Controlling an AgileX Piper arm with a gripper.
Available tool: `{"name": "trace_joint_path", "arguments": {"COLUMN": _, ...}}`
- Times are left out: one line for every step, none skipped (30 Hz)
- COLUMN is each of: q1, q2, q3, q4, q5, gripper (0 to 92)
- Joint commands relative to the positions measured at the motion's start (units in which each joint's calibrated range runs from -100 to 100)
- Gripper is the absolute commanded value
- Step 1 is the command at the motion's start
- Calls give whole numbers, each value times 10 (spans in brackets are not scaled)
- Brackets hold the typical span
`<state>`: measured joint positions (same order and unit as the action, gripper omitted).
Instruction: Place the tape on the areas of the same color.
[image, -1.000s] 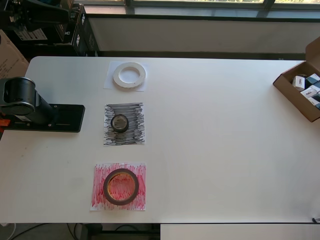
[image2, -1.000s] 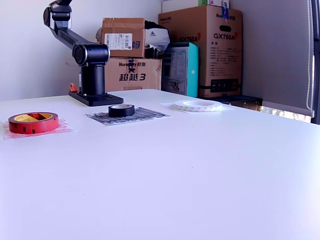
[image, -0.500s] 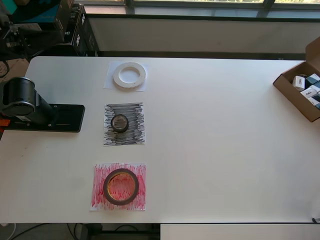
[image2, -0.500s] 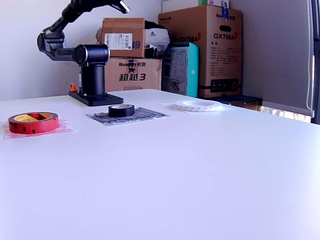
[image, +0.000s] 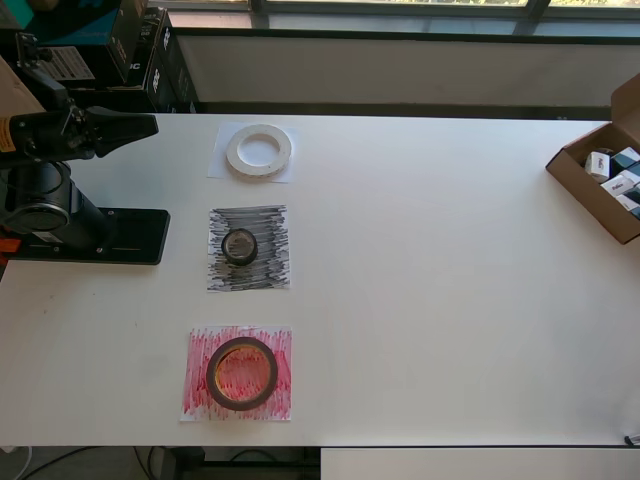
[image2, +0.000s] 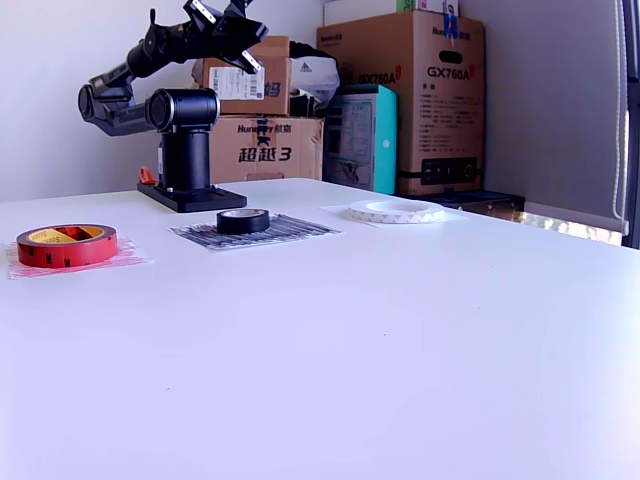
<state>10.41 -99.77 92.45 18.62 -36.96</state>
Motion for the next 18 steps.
{"name": "trace_joint_path", "arguments": {"q1": -1, "q2": 3, "q3": 20, "q4": -2, "q5": -27, "gripper": 0}}
{"name": "trace_joint_path", "arguments": {"q1": -1, "q2": 2, "q3": 26, "q4": -13, "q5": -31, "gripper": 0}}
{"name": "trace_joint_path", "arguments": {"q1": -1, "q2": 2, "q3": 35, "q4": -32, "q5": -33, "gripper": 0}}
{"name": "trace_joint_path", "arguments": {"q1": -1, "q2": 2, "q3": 48, "q4": -58, "q5": -33, "gripper": 0}}
{"name": "trace_joint_path", "arguments": {"q1": -1, "q2": 2, "q3": 66, "q4": -91, "q5": -33, "gripper": 0}}
{"name": "trace_joint_path", "arguments": {"q1": -1, "q2": 2, "q3": 73, "q4": -110, "q5": -30, "gripper": 0}}
{"name": "trace_joint_path", "arguments": {"q1": -1, "q2": 2, "q3": 73, "q4": -114, "q5": -29, "gripper": 0}}
{"name": "trace_joint_path", "arguments": {"q1": 0, "q2": 2, "q3": 72, "q4": -114, "q5": -28, "gripper": 0}}
{"name": "trace_joint_path", "arguments": {"q1": 3, "q2": 2, "q3": 72, "q4": -114, "q5": -29, "gripper": 0}}
{"name": "trace_joint_path", "arguments": {"q1": 4, "q2": 2, "q3": 72, "q4": -113, "q5": -29, "gripper": 0}}
{"name": "trace_joint_path", "arguments": {"q1": 4, "q2": 2, "q3": 72, "q4": -113, "q5": -29, "gripper": 0}}
{"name": "trace_joint_path", "arguments": {"q1": 4, "q2": 3, "q3": 72, "q4": -113, "q5": -29, "gripper": 0}}
{"name": "trace_joint_path", "arguments": {"q1": 4, "q2": 3, "q3": 72, "q4": -111, "q5": -30, "gripper": 0}}
{"name": "trace_joint_path", "arguments": {"q1": 2, "q2": 3, "q3": 72, "q4": -107, "q5": -30, "gripper": 0}}
{"name": "trace_joint_path", "arguments": {"q1": 0, "q2": 3, "q3": 71, "q4": -92, "q5": -32, "gripper": 0}}
{"name": "trace_joint_path", "arguments": {"q1": -1, "q2": 3, "q3": 71, "q4": -71, "q5": -30, "gripper": 0}}
{"name": "trace_joint_path", "arguments": {"q1": -1, "q2": 4, "q3": 71, "q4": -43, "q5": -30, "gripper": 0}}
{"name": "trace_joint_path", "arguments": {"q1": -1, "q2": 4, "q3": 71, "q4": -20, "q5": -30, "gripper": 0}}
